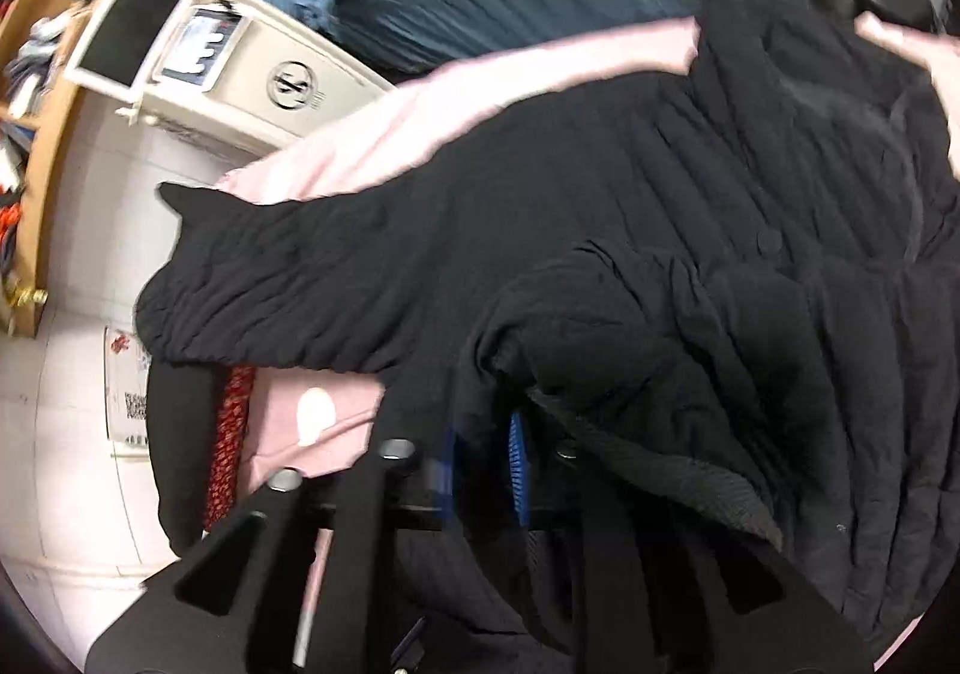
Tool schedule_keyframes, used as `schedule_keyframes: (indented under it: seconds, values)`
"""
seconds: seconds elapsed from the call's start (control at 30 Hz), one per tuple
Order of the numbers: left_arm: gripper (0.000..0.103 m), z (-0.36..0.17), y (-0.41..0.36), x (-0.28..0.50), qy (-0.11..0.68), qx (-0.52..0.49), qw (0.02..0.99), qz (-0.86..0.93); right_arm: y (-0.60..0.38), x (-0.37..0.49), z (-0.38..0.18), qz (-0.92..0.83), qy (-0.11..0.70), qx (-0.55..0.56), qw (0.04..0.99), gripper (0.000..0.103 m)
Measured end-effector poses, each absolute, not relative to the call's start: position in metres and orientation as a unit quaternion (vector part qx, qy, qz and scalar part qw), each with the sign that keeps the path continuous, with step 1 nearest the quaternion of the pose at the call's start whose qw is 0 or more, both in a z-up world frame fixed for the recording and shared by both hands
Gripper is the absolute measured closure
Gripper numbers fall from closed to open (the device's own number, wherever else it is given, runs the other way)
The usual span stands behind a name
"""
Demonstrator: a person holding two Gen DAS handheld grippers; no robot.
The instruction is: Fold large clothes
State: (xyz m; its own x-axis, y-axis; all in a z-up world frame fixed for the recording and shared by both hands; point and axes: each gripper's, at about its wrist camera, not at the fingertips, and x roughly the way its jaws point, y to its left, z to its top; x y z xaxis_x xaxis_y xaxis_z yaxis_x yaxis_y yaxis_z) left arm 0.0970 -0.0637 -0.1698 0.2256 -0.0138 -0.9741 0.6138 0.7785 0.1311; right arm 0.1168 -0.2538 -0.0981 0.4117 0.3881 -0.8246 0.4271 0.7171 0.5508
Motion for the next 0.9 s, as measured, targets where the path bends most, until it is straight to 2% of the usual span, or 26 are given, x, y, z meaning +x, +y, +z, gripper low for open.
schedule_keyframes:
  seconds: [0.07, 0.23, 0.27, 0.4, 0.53, 0.7, 0.8, 0.9]
  values:
    - [0.006, -0.168, -0.071, 0.100, 0.586, 0.254, 0.739, -0.213, -0.258, 0.111, -0.098, -0.013, 0.527, 0.390, 0.755, 0.035]
    - [0.006, -0.172, -0.083, 0.109, 0.588, 0.259, 0.737, -0.209, -0.276, 0.072, -0.063, -0.005, 0.471, 0.383, 0.795, 0.033]
    - [0.006, -0.169, -0.087, 0.105, 0.586, 0.259, 0.739, -0.208, -0.284, 0.056, -0.054, -0.025, 0.461, 0.367, 0.807, 0.029]
    - [0.006, -0.153, -0.109, 0.115, 0.570, 0.233, 0.754, -0.230, -0.318, 0.000, -0.042, -0.133, 0.452, 0.299, 0.830, 0.028]
    - [0.006, -0.132, -0.154, 0.120, 0.534, 0.231, 0.767, -0.270, -0.348, -0.054, -0.057, -0.241, 0.486, 0.217, 0.812, 0.028]
    - [0.006, -0.118, -0.219, 0.109, 0.490, 0.257, 0.763, -0.333, -0.359, -0.083, -0.084, -0.270, 0.523, 0.167, 0.791, 0.028]
    - [0.006, -0.144, -0.256, 0.108, 0.490, 0.310, 0.739, -0.343, -0.359, -0.080, -0.100, -0.264, 0.539, 0.133, 0.789, 0.025]
    - [0.006, -0.179, -0.280, 0.114, 0.520, 0.339, 0.714, -0.323, -0.375, -0.071, -0.121, -0.267, 0.560, 0.151, 0.770, 0.019]
